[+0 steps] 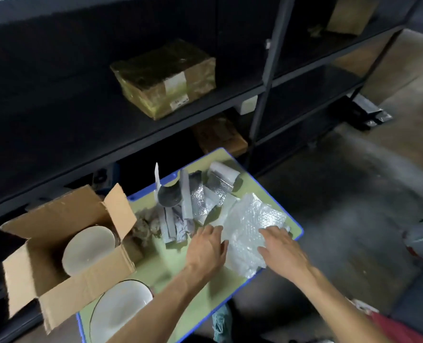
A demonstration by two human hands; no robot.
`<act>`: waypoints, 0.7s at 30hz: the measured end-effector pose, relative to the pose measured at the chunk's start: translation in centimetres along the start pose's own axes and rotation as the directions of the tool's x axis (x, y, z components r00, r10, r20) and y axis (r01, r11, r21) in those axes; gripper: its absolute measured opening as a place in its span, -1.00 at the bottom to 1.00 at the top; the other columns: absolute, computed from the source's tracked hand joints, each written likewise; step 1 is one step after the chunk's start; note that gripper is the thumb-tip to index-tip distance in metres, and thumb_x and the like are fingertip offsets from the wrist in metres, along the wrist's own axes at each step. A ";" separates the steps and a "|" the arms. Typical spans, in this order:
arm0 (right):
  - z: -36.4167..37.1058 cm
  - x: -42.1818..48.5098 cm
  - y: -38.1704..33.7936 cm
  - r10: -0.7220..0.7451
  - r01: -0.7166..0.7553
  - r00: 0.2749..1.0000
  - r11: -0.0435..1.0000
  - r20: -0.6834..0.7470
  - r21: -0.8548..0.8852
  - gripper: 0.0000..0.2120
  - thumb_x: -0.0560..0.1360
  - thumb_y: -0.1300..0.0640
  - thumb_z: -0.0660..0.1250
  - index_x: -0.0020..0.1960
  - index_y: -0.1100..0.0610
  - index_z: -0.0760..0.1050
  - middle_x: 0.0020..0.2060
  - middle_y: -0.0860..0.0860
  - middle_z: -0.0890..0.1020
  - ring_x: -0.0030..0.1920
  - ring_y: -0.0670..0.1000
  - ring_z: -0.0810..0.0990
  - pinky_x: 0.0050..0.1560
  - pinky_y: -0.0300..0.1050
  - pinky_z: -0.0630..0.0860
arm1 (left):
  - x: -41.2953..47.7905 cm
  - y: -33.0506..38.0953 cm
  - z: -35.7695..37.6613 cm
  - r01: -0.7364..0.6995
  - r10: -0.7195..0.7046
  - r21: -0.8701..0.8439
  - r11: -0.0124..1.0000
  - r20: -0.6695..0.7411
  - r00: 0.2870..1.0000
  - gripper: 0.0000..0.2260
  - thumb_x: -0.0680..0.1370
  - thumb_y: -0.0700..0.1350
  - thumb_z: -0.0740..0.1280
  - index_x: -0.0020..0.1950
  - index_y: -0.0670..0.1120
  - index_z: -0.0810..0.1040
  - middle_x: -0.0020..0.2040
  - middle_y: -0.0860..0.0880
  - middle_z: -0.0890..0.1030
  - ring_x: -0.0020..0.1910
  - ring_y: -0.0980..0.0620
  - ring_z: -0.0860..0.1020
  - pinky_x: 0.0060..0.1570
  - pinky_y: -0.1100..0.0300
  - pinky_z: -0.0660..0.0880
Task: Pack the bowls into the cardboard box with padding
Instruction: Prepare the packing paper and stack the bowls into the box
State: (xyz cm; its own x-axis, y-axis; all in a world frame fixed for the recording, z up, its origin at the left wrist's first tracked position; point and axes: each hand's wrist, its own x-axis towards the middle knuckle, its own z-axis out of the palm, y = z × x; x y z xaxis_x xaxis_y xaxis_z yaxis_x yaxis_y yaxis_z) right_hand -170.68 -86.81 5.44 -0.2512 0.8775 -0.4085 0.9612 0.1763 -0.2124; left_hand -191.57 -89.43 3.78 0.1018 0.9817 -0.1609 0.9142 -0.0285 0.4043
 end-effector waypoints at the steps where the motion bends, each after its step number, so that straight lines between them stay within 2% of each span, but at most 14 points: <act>1: 0.2 -0.2 0.6 0.025 -0.025 1.000 1.000 0.008 0.017 -0.49 0.65 -0.02 0.17 0.55 0.09 0.20 0.45 0.01 0.31 0.45 0.09 0.24 0.36 -0.02 0.31 | 0.6 0.3 0.4 0.003 -0.004 0.016 1.000 0.022 1.000 -0.63 0.65 0.06 0.17 0.39 -0.09 0.43 0.24 -0.10 0.51 0.23 -0.10 0.46 0.21 0.07 0.38; 8: 1.4 -0.6 3.4 0.157 -0.159 0.987 0.976 0.022 0.147 -0.57 0.65 0.04 0.16 0.49 0.09 0.28 0.40 0.03 0.38 0.44 0.07 0.29 0.32 -0.02 0.38 | 4.6 1.9 2.5 0.048 -0.053 0.057 0.997 0.094 0.994 -0.64 0.64 0.04 0.22 0.37 -0.11 0.37 0.23 -0.13 0.49 0.22 -0.12 0.46 0.20 0.03 0.43; 15: 0.9 1.8 4.5 0.299 -0.284 0.954 0.924 -0.020 0.257 -0.38 0.64 0.00 0.22 0.60 0.12 0.05 0.47 0.09 0.31 0.46 0.13 0.32 0.33 0.07 0.40 | 6.1 1.1 3.8 0.070 -0.074 0.044 0.997 0.101 0.992 -0.64 0.60 -0.06 0.31 0.35 -0.12 0.35 0.21 -0.12 0.48 0.18 -0.11 0.49 0.17 0.05 0.47; 19: 0.5 3.9 4.5 0.368 -0.331 0.929 0.881 -0.048 0.338 -0.31 0.61 0.01 0.30 0.59 0.17 0.03 0.47 0.14 0.35 0.44 0.16 0.37 0.30 0.06 0.41 | 6.4 0.8 4.1 0.089 -0.091 0.027 0.996 0.106 0.990 -0.66 0.60 -0.08 0.31 0.34 -0.11 0.37 0.20 -0.11 0.50 0.17 -0.11 0.49 0.14 0.05 0.48; 21: 0.6 4.4 4.4 0.405 -0.352 0.912 0.857 -0.069 0.377 -0.36 0.59 0.04 0.34 0.55 0.12 0.12 0.41 0.12 0.42 0.37 0.18 0.44 0.21 0.05 0.45 | 6.4 0.7 4.1 0.096 -0.098 0.022 0.995 0.108 0.989 -0.67 0.61 -0.09 0.29 0.35 -0.11 0.37 0.20 -0.11 0.51 0.18 -0.11 0.50 0.13 0.06 0.48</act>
State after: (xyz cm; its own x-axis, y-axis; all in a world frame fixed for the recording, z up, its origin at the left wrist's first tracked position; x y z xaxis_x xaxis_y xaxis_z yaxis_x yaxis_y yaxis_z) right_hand -167.67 -82.42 2.20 0.1679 0.9021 -0.3976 0.8685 -0.3261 -0.3732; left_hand -188.64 -83.96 -0.65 0.0532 0.9538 -0.2957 0.9282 0.0620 0.3669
